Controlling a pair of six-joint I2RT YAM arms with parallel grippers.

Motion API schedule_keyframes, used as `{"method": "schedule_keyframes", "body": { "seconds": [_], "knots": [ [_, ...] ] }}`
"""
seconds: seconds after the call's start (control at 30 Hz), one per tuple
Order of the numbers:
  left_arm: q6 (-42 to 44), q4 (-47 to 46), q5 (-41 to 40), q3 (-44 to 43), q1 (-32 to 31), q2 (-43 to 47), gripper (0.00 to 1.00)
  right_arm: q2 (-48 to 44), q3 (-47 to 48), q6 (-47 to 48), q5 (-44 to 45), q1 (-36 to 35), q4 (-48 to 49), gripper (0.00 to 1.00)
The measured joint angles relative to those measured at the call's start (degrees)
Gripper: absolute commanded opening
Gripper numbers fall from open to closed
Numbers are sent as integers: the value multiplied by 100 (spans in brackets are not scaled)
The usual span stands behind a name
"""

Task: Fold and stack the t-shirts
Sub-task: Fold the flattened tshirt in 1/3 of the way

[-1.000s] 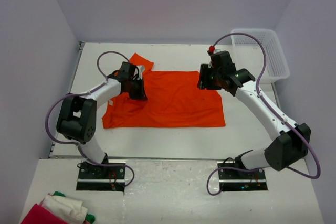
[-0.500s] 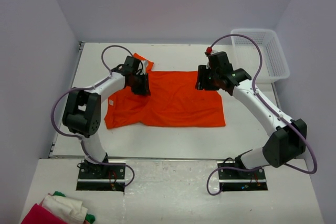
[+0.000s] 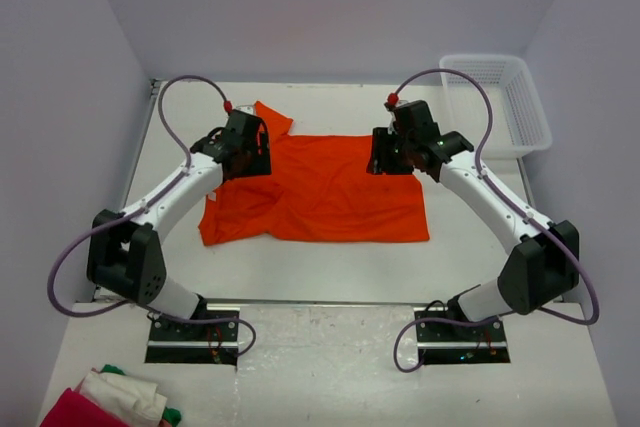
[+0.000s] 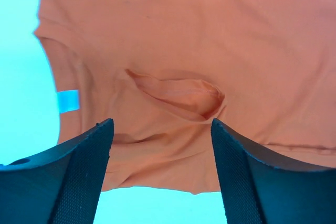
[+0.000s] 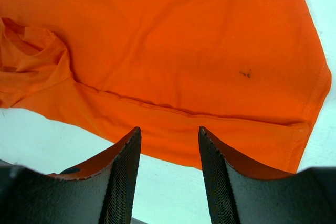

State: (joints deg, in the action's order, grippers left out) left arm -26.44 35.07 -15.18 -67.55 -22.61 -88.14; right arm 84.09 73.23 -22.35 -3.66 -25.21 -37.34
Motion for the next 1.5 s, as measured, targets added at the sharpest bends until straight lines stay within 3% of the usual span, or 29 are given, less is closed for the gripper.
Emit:
{"method": "schedule_keyframes", "body": {
  "seconds": [0.13,0.2,0.37,0.57,0.93,1.1,1.47,1.5],
  "knots": [
    [-133,181,-87,42,264,426,68,4,0,57,-66,0,28,49],
    [-205,192,144,293,531,542,61,4,0,76,-74,0,28,49],
    [-367,636,533,1040,1128,730,55,-107,0,101,-98,0,35,50],
    [-481,1091,404,1145,1156,728,46,-378,-118,101,-267,0,190,49],
    [-610,1668,-37,1598,1158,713,43,-494,-356,146,-374,0,275,50],
    [-601,1694,-223,1598,1161,555,35,-702,-407,164,-470,0,319,50],
    [-570,1683,-275,1598,1198,79,31,-835,-448,186,-518,0,363,50],
    [-555,1681,-262,1598,1211,52,26,-839,-450,186,-522,0,365,50]
  ]
}}
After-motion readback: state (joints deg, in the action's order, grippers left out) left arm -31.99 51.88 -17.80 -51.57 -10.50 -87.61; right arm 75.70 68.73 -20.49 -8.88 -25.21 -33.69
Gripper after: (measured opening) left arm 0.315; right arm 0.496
